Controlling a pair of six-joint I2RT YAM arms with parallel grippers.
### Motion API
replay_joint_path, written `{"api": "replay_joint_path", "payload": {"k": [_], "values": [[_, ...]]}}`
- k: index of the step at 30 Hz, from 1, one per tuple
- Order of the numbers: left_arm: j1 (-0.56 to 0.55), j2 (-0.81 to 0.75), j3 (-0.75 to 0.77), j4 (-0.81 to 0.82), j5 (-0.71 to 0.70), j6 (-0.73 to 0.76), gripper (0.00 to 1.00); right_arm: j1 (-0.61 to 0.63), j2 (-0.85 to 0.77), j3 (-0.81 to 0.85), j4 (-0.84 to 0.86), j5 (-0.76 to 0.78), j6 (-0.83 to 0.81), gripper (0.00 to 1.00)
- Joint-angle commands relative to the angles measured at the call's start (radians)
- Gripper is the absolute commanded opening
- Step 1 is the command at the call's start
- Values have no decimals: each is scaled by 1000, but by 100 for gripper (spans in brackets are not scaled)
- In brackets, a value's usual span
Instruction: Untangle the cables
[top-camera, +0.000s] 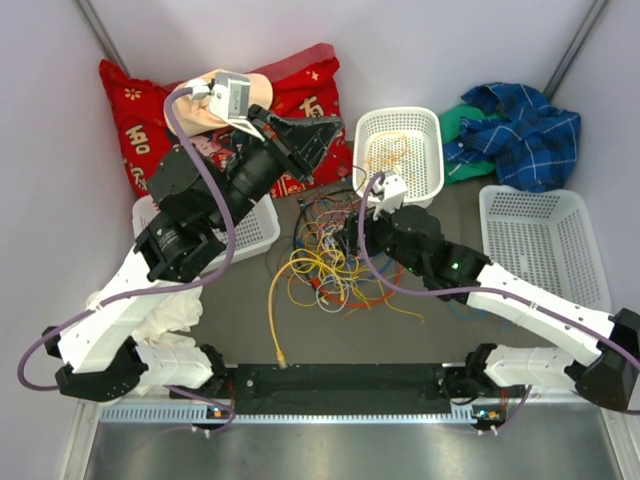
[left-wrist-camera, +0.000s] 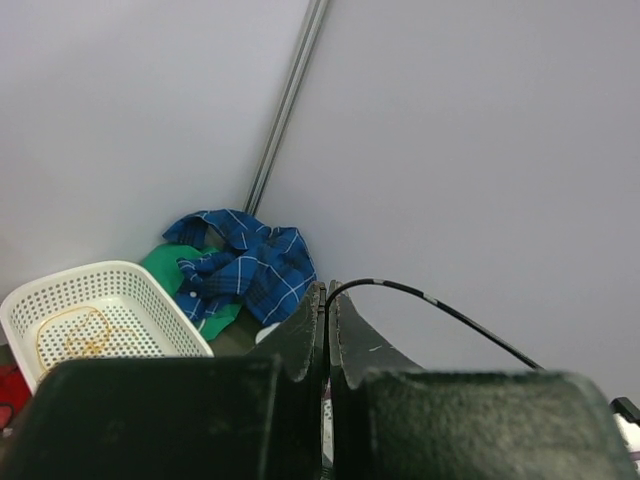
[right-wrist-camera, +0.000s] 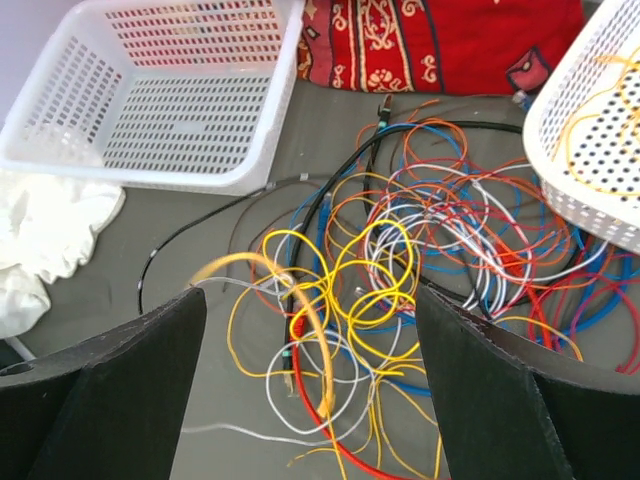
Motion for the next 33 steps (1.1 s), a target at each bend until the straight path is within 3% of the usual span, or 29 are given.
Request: {"api": "replay_joint_path", "payload": {"k": [1, 7, 12, 17, 23, 33], "values": [[1, -40, 16, -7, -13, 9, 0, -9, -56, -33, 76, -5, 53, 84], [0, -46, 33, 12, -97, 81, 0, -9, -240, -66, -53, 141, 97, 88], [0, -41, 57, 60, -202, 167, 0, -9, -405, -109, -132, 152, 134, 89], [1, -30, 99, 74, -259, 226, 0, -9, -438, -124, -139, 58, 140, 89], [1, -20, 103, 68, -239, 213, 0, -1, -375, -116, 25, -222, 182, 89], [0, -12, 107, 46, -240, 229, 0, 95, -332, -277, 148, -279, 203, 86]]}}
